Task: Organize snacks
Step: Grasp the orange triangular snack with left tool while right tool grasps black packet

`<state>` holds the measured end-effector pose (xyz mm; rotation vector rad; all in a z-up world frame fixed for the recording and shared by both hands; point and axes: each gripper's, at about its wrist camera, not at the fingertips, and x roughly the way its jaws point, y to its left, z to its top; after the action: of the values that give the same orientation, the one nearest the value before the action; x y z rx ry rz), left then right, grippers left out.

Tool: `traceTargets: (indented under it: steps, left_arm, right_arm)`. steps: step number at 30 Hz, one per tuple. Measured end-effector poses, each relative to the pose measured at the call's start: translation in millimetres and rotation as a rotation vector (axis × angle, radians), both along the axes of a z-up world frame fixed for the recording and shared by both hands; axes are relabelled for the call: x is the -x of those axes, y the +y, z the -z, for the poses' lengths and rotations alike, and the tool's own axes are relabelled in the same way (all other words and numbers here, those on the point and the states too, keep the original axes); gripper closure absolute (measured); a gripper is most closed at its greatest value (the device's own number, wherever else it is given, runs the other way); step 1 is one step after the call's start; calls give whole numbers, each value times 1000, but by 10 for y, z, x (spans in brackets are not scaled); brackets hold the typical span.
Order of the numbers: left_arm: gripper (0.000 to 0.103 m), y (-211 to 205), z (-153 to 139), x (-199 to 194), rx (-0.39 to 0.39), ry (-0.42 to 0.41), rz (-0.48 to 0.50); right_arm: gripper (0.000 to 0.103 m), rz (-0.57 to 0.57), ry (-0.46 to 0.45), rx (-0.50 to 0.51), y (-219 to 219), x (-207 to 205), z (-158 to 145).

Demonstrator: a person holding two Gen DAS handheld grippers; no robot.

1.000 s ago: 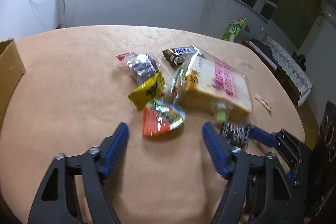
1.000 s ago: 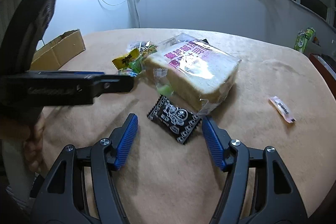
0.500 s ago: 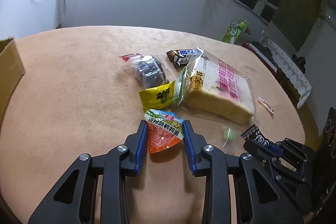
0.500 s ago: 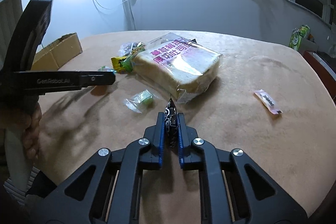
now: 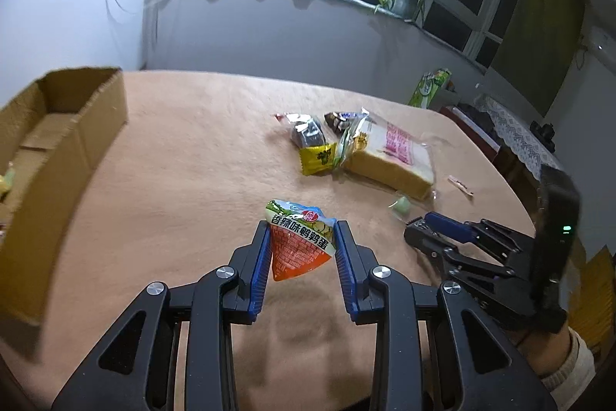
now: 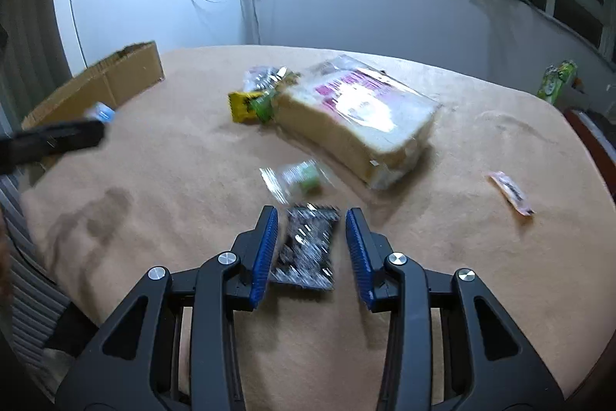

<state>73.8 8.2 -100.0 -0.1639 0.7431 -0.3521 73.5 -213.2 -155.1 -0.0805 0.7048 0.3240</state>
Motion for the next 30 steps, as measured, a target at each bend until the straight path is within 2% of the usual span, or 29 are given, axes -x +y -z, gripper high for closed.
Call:
traceTargets:
  steps: [2, 4, 8, 11, 13, 20, 30]
  left_arm:
    - [73, 30, -28, 60, 2, -12, 1]
    - [73, 68, -23, 88, 17, -13, 1]
    - [73, 59, -23, 124, 33, -22, 7]
    - [73, 117, -55, 177, 51, -37, 0]
    - [73, 165, -81, 220, 64, -48, -9]
    - [73, 322, -200, 348, 89, -89, -36]
    - [73, 621, -369, 482, 105, -157, -88]
  right_arm:
    - [65, -1, 3, 5, -17, 21, 5]
    - [75, 5, 6, 33, 8, 21, -10]
    - [75, 10, 16, 26, -8, 38, -22]
    - [75, 27, 17, -24, -71, 68, -60]
    - [75, 38, 4, -56, -103, 114, -143]
    - [75, 26, -61, -64, -15, 208, -496]
    - [75, -32, -130, -50, 372, 245, -852]
